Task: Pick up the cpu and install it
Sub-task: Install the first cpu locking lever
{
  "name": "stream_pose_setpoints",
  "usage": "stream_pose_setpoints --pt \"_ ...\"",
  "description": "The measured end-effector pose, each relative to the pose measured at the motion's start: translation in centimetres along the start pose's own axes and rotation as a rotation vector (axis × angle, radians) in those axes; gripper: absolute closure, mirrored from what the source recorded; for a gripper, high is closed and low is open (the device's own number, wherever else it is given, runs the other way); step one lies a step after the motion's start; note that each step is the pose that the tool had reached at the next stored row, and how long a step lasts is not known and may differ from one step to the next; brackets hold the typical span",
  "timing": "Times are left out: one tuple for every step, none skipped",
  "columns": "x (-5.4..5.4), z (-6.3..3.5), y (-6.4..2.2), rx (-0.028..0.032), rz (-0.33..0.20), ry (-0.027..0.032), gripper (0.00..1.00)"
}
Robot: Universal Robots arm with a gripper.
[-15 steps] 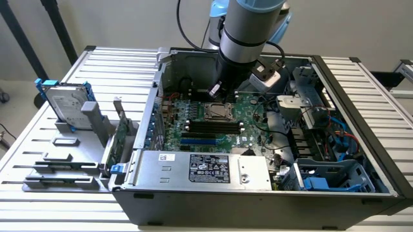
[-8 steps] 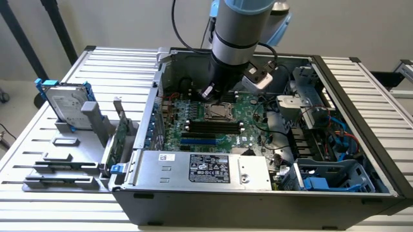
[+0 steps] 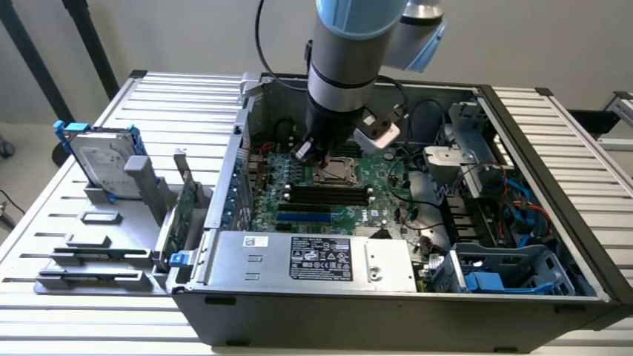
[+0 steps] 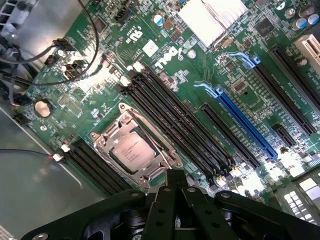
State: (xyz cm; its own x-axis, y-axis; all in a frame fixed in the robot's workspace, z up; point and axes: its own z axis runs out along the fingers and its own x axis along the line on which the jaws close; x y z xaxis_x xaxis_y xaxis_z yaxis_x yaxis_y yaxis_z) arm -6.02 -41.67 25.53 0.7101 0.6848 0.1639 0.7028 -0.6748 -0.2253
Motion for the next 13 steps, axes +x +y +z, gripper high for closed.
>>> stream_pose_setpoints --pt "-0.1 0.18 0.0 0.0 0.0 0.0 0.89" --pt "-0.1 0.35 0.02 0.0 0.0 -0.0001 0.89" --pt "-0.2 0.52 0.04 0.0 0.0 -0.0001 0.89" --pt "-0.2 0.7 0.05 0.0 0.0 0.0 0.89" --pt "-0.3 0.88 0.04 0.0001 0.0 0.0001 0.89" --pt "-0.4 1.05 -0.01 0.0002 0.0 0.0001 0.89" --pt "-0.4 1.18 -0.08 0.0004 0.0 0.0004 0.89" --pt "-0.5 1.28 -0.17 0.0006 0.0 0.0004 0.89" --pt "-0.5 1.36 -0.28 0.0009 0.0 0.0007 0.89" --pt "-0.5 1.42 -0.39 0.0014 0.0 0.0011 0.89" --pt "-0.5 1.51 -0.51 0.002 0.0 0.0018 0.89" --pt "-0.5 1.6 -0.59 0.0026 0.0 0.0025 0.89" --pt "-0.5 1.7 -0.66 0.0031 0.0 0.003 0.89"
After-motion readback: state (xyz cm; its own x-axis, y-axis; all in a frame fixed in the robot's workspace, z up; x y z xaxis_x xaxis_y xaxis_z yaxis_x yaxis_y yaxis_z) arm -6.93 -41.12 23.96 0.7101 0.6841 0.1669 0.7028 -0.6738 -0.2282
